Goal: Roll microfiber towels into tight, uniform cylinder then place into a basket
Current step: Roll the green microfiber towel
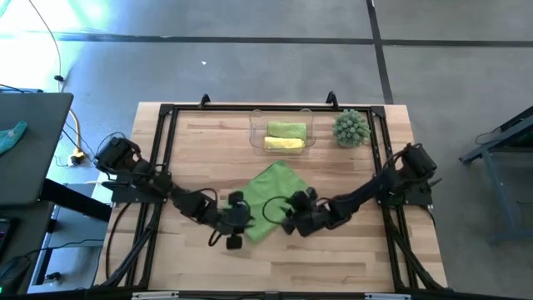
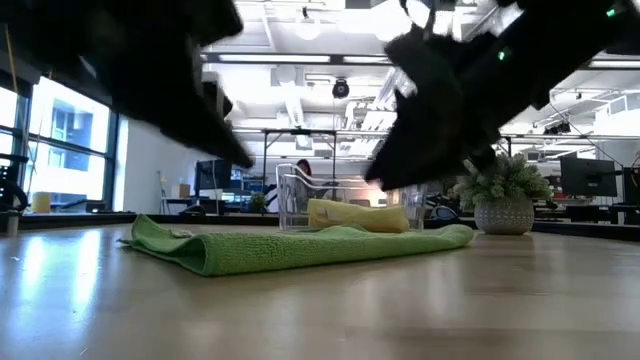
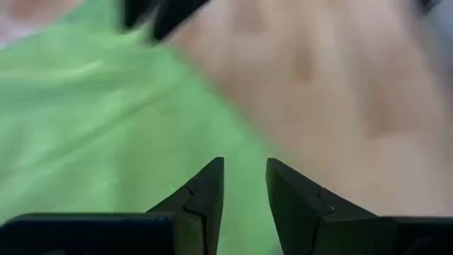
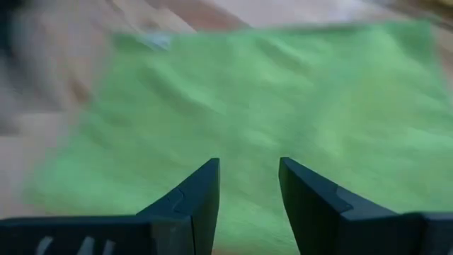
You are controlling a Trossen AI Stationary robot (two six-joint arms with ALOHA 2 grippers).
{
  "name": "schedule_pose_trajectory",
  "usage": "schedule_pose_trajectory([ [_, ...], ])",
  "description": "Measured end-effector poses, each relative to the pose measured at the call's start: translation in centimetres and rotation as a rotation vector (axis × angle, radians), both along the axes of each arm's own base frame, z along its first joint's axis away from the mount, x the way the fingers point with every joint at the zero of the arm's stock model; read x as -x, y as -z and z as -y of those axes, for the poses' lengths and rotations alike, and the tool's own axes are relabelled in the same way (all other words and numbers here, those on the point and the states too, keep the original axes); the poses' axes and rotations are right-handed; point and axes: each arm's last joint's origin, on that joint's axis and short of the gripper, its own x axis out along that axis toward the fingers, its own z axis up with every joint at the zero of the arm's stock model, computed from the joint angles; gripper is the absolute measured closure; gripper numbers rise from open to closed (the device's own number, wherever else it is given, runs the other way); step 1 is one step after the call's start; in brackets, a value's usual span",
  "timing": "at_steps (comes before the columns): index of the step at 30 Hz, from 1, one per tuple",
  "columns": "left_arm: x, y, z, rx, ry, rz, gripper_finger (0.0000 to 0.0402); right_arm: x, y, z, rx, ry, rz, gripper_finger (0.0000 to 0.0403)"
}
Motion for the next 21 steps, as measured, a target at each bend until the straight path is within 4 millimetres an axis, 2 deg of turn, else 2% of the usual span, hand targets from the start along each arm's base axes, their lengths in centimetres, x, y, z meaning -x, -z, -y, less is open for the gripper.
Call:
schedule_pose_trajectory([
  [4, 0.9, 1.4, -1.7, -0.161, -0.033, -0.180, 0.0314, -0.8, 0.4, -1.8, 0.062, -0.014, 0.140, 0.0265],
  [10, 1.5, 3.1, -3.5, -0.059, -0.147, -0.360, 0.0316, -1.2, 3.2, -2.2, 0.123, -0.057, 0.089, 0.0265],
  [16, 1.0, 3.9, -2.8, 0.013, -0.182, -0.337, 0.0316, -0.8, 4.5, -1.2, 0.169, -0.063, -0.037, 0.0265],
  [21, 0.4, 5.0, -1.1, 0.078, -0.189, -0.264, 0.0316, -0.1, 5.1, -0.2, 0.227, -0.055, -0.168, 0.0265],
])
